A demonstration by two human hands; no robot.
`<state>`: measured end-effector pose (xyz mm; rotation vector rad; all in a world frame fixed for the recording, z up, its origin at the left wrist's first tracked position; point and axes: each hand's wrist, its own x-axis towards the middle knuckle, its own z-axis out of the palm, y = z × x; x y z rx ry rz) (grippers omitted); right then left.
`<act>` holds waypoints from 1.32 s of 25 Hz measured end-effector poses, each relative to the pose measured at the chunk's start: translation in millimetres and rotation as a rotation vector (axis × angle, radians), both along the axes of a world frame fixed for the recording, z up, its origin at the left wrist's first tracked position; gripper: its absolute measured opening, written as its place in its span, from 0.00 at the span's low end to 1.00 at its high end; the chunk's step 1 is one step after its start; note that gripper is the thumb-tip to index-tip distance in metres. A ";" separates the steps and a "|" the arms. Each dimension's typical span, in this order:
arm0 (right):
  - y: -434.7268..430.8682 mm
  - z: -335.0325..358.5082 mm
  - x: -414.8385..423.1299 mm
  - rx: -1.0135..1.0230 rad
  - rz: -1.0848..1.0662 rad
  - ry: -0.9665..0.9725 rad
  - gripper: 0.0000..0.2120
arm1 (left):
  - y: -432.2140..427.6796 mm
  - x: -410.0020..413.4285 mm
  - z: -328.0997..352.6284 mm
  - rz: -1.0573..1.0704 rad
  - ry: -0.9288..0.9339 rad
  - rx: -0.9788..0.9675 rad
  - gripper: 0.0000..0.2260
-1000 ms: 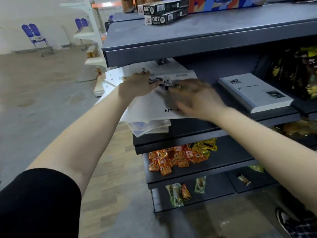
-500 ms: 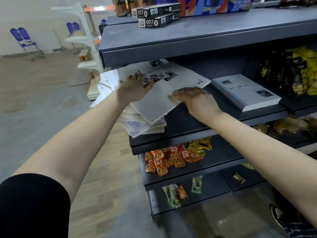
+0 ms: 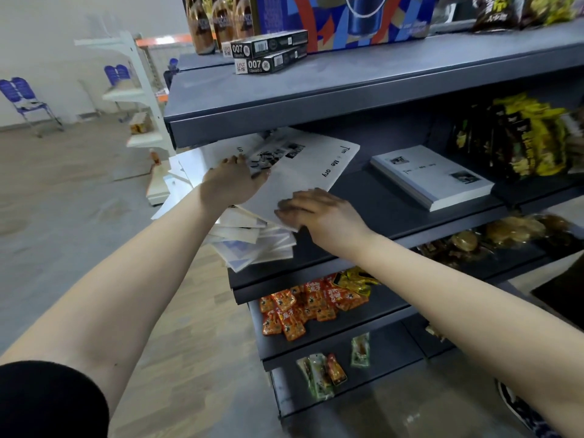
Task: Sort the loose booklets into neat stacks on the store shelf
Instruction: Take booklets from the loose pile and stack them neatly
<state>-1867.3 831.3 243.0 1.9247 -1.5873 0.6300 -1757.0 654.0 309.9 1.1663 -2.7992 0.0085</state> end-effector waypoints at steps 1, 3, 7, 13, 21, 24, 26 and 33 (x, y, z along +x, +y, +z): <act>3.6 0.5 -14.3 0.008 -0.041 -0.033 0.22 | 0.3 -2.0 0.4 0.003 -0.010 0.020 0.34; 13.1 8.2 -42.5 0.067 -0.218 -0.172 0.26 | 2.0 -8.1 -1.0 0.012 -0.027 0.058 0.34; 31.6 28.4 -60.2 0.134 -0.366 -0.666 0.18 | -1.0 -21.7 -7.2 -0.059 -0.004 0.037 0.27; 32.9 18.6 -40.7 0.481 -0.149 -0.736 0.35 | 6.6 -32.6 -4.4 -0.045 0.092 0.050 0.26; 16.5 30.5 -26.5 0.409 -0.408 -0.330 0.27 | 31.1 -2.3 -10.4 -0.298 0.031 -0.020 0.44; 9.7 26.2 -22.4 0.452 -0.422 -0.328 0.31 | 33.1 -0.5 -13.0 -0.297 0.014 -0.045 0.43; 2.7 21.9 -26.2 0.429 -0.410 -0.414 0.31 | 35.0 -3.8 -14.6 -0.279 0.062 -0.046 0.38; 1.4 11.0 -69.7 0.322 -0.341 -0.445 0.25 | 46.1 -28.2 -17.8 -0.290 0.145 -0.083 0.35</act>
